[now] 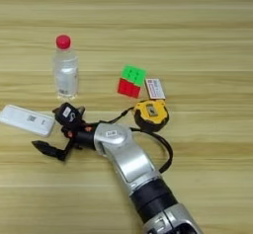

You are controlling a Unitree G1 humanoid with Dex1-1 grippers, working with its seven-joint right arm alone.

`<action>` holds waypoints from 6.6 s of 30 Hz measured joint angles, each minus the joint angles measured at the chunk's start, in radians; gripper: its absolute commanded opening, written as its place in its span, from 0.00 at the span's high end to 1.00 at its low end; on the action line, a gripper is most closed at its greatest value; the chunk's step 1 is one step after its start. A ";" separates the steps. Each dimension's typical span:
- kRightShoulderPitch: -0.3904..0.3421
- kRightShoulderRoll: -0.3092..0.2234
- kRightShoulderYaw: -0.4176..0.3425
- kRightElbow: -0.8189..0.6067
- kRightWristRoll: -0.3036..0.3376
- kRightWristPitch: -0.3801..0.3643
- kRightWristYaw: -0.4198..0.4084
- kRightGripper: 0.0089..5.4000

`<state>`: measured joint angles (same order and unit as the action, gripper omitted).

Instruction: Move the objects on the table

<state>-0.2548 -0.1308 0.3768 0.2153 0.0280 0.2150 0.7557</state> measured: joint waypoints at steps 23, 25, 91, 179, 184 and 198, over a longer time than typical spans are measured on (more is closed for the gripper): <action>-0.085 0.068 -0.035 0.209 0.001 -0.101 0.017 0.01; -0.090 0.071 -0.037 0.217 0.002 -0.103 0.019 0.04; 0.290 -0.144 -0.265 -0.323 0.075 0.061 -0.034 0.46; 0.316 -0.013 -0.508 -0.235 0.040 -0.142 -0.514 0.01; 0.303 -0.012 -0.514 -0.212 0.040 -0.153 -0.530 0.01; 0.322 -0.020 -0.520 -0.221 0.035 -0.156 -0.540 0.01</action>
<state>0.0672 -0.1503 -0.1432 -0.0059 0.0631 0.0588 0.2154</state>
